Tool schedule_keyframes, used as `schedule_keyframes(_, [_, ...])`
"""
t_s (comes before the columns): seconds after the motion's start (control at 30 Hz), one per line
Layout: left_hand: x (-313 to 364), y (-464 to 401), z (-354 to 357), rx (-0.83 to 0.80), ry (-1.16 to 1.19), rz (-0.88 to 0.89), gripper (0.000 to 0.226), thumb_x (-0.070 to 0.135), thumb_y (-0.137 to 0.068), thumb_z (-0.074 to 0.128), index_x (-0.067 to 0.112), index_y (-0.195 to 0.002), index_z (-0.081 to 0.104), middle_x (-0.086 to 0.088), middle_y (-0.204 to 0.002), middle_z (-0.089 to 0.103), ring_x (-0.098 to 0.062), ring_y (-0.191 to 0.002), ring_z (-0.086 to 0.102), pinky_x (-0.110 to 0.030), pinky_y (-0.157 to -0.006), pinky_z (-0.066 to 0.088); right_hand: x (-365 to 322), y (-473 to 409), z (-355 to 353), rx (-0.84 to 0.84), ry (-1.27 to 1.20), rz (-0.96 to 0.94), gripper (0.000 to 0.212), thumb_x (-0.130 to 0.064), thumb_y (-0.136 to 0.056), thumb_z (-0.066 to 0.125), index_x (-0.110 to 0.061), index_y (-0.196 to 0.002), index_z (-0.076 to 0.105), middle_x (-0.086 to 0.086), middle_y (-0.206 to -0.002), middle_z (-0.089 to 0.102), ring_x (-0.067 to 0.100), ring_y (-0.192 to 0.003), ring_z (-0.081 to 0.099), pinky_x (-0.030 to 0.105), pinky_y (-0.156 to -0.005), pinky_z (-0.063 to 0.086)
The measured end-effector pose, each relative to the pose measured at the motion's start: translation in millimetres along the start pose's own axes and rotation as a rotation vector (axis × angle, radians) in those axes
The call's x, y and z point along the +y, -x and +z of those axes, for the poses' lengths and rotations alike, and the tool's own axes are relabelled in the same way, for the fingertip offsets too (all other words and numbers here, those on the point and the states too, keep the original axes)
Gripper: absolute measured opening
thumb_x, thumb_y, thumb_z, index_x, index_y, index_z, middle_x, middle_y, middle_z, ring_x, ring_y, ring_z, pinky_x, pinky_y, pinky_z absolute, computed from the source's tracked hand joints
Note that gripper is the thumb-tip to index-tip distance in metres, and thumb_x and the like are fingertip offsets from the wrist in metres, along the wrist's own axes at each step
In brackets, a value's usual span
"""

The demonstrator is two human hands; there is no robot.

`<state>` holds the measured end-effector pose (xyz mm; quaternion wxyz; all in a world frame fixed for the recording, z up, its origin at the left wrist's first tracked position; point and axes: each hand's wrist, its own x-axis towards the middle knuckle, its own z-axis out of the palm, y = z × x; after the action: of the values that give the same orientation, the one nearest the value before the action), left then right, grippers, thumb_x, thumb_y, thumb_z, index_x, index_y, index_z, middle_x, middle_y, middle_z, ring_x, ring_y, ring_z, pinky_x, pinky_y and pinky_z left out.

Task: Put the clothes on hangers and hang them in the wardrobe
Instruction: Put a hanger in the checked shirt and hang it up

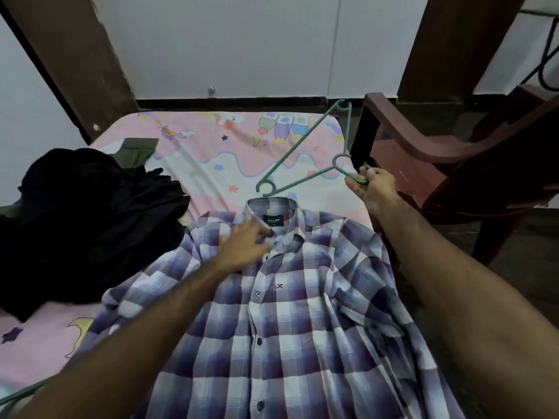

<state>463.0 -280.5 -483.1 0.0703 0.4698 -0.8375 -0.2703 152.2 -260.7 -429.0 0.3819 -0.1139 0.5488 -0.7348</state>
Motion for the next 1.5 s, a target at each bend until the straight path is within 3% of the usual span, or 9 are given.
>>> schedule_keyframes(0.2, [46,-21,25,0.207,-0.552,0.089,0.044,0.062,-0.088,0.051,0.028,-0.109,0.069,-0.003,-0.113,0.059,-0.026,-0.110,0.053,-0.048,-0.096,0.035,-19,-16,28,-0.054,0.148,-0.121,0.023,-0.016,-0.110,0.037,-0.010,-0.103,0.057,0.015,-0.081,0.067,0.021,-0.058,0.066,0.027,-0.056,0.058])
schedule_keyframes(0.47, [69,-25,3,0.090,1.162,-0.034,0.012,0.022,-0.087,0.062,0.016,-0.085,0.072,-0.003,-0.083,0.073,-0.022,-0.080,0.067,-0.036,-0.079,0.049,-46,-18,90,-0.230,0.377,-0.288,0.026,-0.015,-0.108,0.042,-0.015,-0.095,0.064,0.007,-0.061,0.062,0.014,-0.041,0.046,0.021,-0.044,0.032])
schedule_keyframes(0.63, [79,-13,-2,0.053,1.266,0.053,0.033,0.013,-0.091,0.055,0.024,-0.067,0.075,-0.002,-0.079,0.073,-0.018,-0.078,0.070,-0.033,-0.077,0.053,-28,4,143,-0.565,0.796,-0.336,0.026,-0.018,-0.106,0.045,-0.012,-0.096,0.068,0.003,-0.062,0.051,0.010,-0.041,0.037,0.019,-0.042,0.025])
schedule_keyframes(0.77, [75,-12,-8,-0.003,1.391,0.050,0.028,0.023,-0.082,0.061,0.008,-0.103,0.073,-0.018,-0.108,0.071,-0.034,-0.100,0.068,-0.049,-0.094,0.053,-11,26,164,-0.849,1.382,-0.472,0.026,-0.022,-0.104,0.051,-0.010,-0.102,0.074,-0.001,-0.069,0.056,0.010,-0.058,0.048,0.015,-0.047,0.038])
schedule_keyframes(0.97, [47,11,0,0.000,0.937,0.398,0.021,0.024,-0.095,0.056,0.023,-0.112,0.069,0.003,-0.118,0.070,-0.019,-0.117,0.063,-0.037,-0.104,0.047,-28,15,137,-0.825,1.384,-0.440,0.026,-0.027,-0.103,0.052,-0.019,-0.090,0.073,0.001,-0.070,0.052,0.011,-0.060,0.044,0.022,-0.049,0.032])
schedule_keyframes(1.07, [4,26,14,0.392,0.243,0.590,0.015,0.015,-0.096,0.052,0.015,-0.103,0.066,0.001,-0.114,0.059,-0.017,-0.112,0.055,-0.038,-0.096,0.044,-35,0,112,-0.760,1.081,-0.374,0.031,-0.033,-0.105,0.050,-0.017,-0.094,0.073,-0.006,-0.061,0.041,0.011,-0.057,0.033,0.021,-0.049,0.024])
schedule_keyframes(1.2, [-27,27,24,0.780,0.372,0.097,0.015,0.009,-0.091,0.059,0.024,-0.091,0.061,0.004,-0.097,0.059,-0.014,-0.090,0.058,-0.035,-0.080,0.052,-45,-10,91,-0.692,0.972,-0.325,0.033,-0.034,-0.108,0.047,-0.017,-0.096,0.072,-0.012,-0.053,0.036,0.008,-0.050,0.026,0.021,-0.049,0.022])
schedule_keyframes(1.37, [-19,-15,12,0.227,0.488,-0.295,0.061,0.083,-0.073,0.055,0.031,-0.106,0.051,0.006,-0.092,0.069,-0.020,-0.085,0.067,-0.040,-0.083,0.053,-48,-7,85,-0.780,0.896,-0.244,0.032,-0.036,-0.108,0.047,-0.014,-0.101,0.069,-0.010,-0.055,0.031,0.008,-0.052,0.019,0.019,-0.047,0.019])
schedule_keyframes(1.5, [-9,-40,10,0.207,0.362,-0.227,0.029,0.034,-0.084,0.068,0.017,-0.070,0.049,0.004,-0.064,0.057,-0.026,-0.070,0.059,-0.029,-0.060,0.040,-52,3,85,-0.854,0.924,-0.295,0.032,-0.034,-0.107,0.050,-0.011,-0.104,0.072,-0.007,-0.059,0.029,0.010,-0.055,0.020,0.020,-0.049,0.018])
